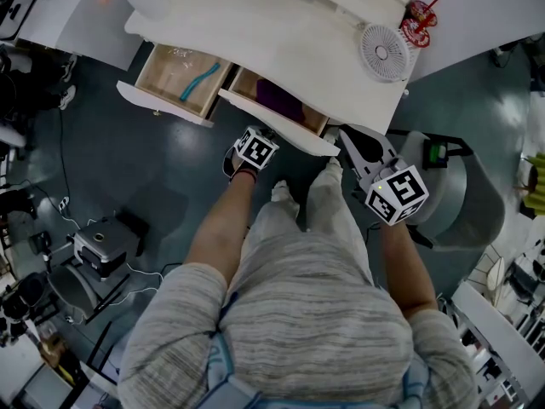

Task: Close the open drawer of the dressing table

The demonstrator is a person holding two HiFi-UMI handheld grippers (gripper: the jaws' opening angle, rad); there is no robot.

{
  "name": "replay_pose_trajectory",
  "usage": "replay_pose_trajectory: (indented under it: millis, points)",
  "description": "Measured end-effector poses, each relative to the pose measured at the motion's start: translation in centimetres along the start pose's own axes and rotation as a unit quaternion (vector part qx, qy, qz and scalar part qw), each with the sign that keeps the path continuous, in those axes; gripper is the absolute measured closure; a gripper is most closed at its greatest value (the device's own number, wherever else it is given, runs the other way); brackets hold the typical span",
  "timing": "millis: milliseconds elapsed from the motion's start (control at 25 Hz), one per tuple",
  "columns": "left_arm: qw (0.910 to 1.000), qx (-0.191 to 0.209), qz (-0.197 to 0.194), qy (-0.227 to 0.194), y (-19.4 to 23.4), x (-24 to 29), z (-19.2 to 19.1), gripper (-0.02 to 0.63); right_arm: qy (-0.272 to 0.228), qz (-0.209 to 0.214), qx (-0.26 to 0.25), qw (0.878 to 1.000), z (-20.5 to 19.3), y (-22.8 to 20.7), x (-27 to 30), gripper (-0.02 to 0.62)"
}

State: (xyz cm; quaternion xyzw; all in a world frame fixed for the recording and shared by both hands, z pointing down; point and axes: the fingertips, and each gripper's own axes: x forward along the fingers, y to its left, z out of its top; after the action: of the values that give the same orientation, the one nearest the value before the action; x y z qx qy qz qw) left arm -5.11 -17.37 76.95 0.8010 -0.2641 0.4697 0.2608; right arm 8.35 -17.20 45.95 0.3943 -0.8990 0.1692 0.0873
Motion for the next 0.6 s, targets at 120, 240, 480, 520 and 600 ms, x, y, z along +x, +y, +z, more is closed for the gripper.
replay_pose_trajectory:
  millis: [120,240,480,520,600]
  points:
    - [1.0,0.004,0.0,0.002,0.2,0.2,0.5,0.503,0.001,-0.001,0.0,1.0,0.0,-0.2,-0.1,0.584]
    - [1.0,0.006,0.0,0.004,0.3,0.3,0.8,0.505,0.001,0.001,-0.002,1.0,0.1,-0.2,-0.2,0.584]
    - [0.9999,0.01,0.001,0.008,0.4,0.6,1.5,0.505,0.001,-0.005,0.004,1.0,0.0,-0.8,-0.4,0.584]
    - [0.9999,0.011,0.002,0.008,0.5,0.6,1.6,0.505,0.001,-0.004,0.003,1.0,0.1,-0.8,-0.4,0.584]
    - [0.9999,0.012,0.002,0.008,0.6,0.7,1.9,0.505,0.001,-0.005,0.004,1.0,0.2,-1.0,-0.5,0.584]
